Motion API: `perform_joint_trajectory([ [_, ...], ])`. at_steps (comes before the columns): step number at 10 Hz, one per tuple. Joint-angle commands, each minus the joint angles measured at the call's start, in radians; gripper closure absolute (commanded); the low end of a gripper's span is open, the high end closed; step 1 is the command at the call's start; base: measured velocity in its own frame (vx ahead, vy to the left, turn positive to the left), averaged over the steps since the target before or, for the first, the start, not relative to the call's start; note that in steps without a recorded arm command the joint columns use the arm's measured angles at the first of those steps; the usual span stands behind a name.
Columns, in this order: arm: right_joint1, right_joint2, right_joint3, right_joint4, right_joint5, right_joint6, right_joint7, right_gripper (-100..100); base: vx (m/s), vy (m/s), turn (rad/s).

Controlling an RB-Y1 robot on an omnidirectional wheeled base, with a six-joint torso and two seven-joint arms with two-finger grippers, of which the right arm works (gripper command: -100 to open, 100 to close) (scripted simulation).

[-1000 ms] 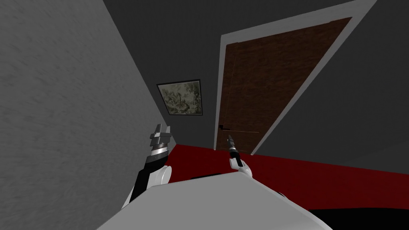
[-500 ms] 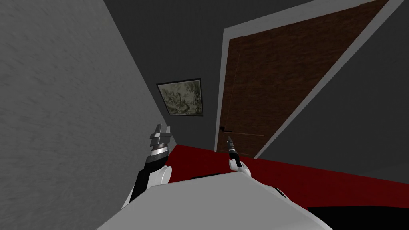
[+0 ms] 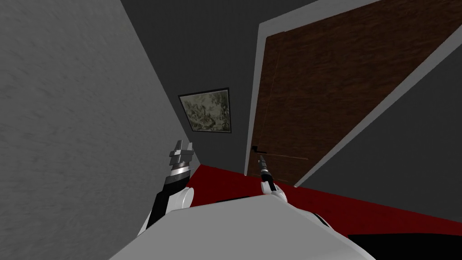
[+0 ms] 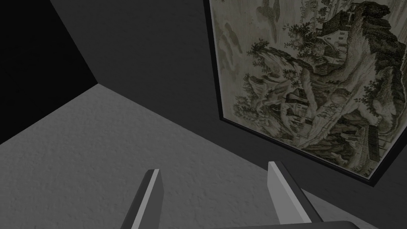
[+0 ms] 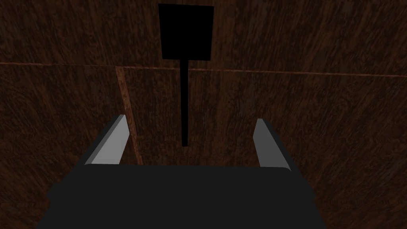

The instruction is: Pull the door open

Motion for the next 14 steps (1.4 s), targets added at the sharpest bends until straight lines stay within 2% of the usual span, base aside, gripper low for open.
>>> perform_joint_trajectory([
  [1,0.008,-0.031,-0.009,0.022,-0.007,-0.017,-0.025,-100,0.185,0.003,0.119],
  [5,0.044,-0.089,-0.027,0.038,-0.020,-0.038,-0.077,-100,0.216,-0.012,0.122],
  [6,0.049,-0.097,-0.030,0.040,-0.022,-0.042,-0.085,-100,0.208,-0.023,0.091],
  [7,0.052,-0.083,-0.028,0.027,-0.020,-0.037,-0.073,-100,0.082,-0.015,0.017],
  [8,0.052,-0.083,-0.028,0.027,-0.020,-0.037,-0.073,100,-0.008,0.003,-0.013],
  [13,0.052,-0.083,-0.028,0.027,-0.020,-0.037,-0.073,100,-0.017,0.003,0.001],
  [14,0.057,-0.090,-0.013,0.028,-0.011,-0.039,-0.091,100,-0.132,-0.014,0.100],
])
